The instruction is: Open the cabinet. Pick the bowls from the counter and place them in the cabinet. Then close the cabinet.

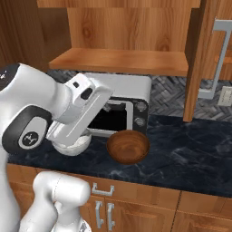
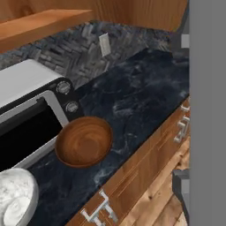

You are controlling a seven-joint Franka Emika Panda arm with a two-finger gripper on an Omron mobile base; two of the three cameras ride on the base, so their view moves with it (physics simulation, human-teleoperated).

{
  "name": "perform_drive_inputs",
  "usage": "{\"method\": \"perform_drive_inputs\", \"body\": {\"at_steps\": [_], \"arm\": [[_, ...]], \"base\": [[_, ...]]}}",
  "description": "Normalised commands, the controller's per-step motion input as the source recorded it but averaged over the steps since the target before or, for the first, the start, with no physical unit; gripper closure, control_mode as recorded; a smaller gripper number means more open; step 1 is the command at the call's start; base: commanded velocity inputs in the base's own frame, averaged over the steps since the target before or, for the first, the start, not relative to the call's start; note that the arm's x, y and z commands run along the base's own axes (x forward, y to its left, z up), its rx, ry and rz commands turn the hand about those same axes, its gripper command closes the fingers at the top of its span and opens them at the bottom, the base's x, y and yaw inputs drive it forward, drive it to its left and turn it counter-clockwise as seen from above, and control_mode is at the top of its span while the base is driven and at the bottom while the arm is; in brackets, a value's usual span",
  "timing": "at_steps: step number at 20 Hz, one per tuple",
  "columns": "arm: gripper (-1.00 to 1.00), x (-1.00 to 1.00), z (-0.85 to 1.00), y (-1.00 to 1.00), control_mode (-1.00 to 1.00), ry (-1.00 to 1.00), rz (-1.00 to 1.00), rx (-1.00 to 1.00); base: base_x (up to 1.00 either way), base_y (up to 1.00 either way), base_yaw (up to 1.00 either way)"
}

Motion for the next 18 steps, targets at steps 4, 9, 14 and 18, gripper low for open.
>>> {"method": "perform_drive_inputs", "body": {"at_steps": [4,9,14,18], "arm": [[-1.00,0.00,-0.48,0.49,-1.00,0.16,0.20,0.25],[-1.00,0.00,-0.21,0.22,-1.00,0.21,0.13,0.21],[-1.00,0.00,-0.10,0.16,-1.00,0.23,0.01,0.17],[-1.00,0.02,0.00,0.05,-1.00,0.20,-0.11,0.12]], "base": [[0.00,0.00,0.00],[0.00,0.00,0.00],[0.00,0.00,0.00],[0.00,0.00,0.00]]}}
